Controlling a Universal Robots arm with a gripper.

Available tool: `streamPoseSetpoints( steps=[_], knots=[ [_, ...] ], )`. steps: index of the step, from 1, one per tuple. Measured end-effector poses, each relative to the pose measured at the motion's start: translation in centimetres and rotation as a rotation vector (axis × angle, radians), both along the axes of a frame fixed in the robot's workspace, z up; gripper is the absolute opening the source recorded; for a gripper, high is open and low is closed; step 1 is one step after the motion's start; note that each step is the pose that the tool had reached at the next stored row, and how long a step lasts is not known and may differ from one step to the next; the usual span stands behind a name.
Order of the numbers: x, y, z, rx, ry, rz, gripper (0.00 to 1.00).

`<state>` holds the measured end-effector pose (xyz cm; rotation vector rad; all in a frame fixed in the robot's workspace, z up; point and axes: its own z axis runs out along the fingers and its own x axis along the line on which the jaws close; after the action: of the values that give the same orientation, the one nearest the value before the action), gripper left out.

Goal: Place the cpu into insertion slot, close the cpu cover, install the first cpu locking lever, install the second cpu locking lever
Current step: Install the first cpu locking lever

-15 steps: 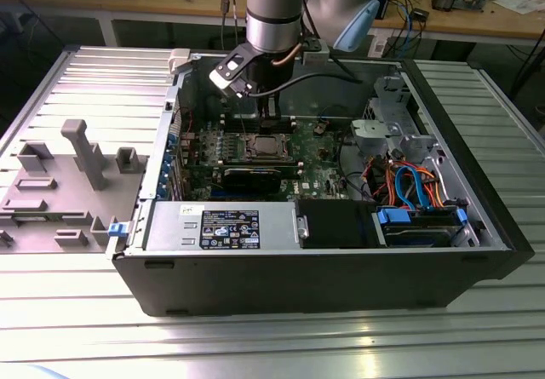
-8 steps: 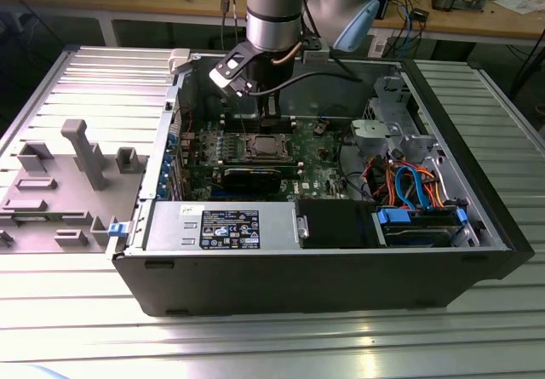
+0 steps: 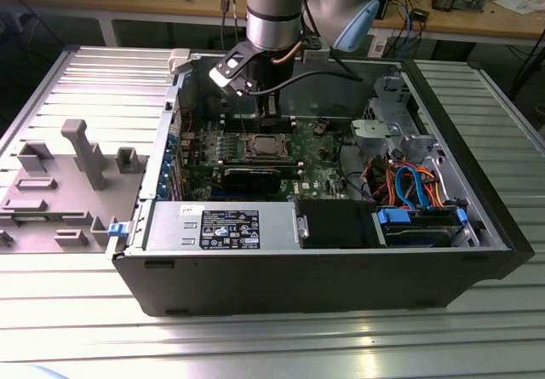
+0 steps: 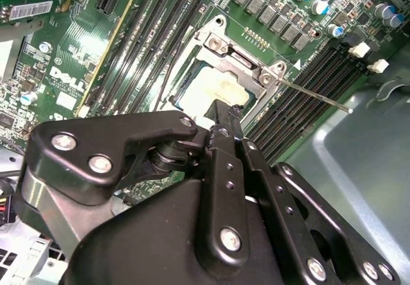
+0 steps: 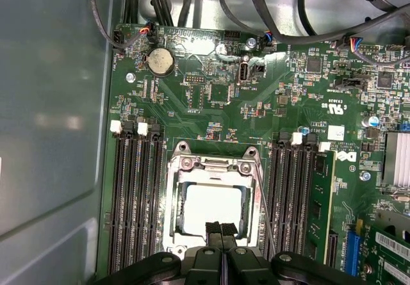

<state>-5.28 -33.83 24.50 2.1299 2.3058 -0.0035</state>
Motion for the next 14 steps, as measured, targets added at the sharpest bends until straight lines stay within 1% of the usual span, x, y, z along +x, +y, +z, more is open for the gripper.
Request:
streamPoseSetpoints(
  steps=[14],
  knots=[
    [0.0, 0.0, 0.21, 0.0001, -0.0001, 0.0, 0.11]
  ],
)
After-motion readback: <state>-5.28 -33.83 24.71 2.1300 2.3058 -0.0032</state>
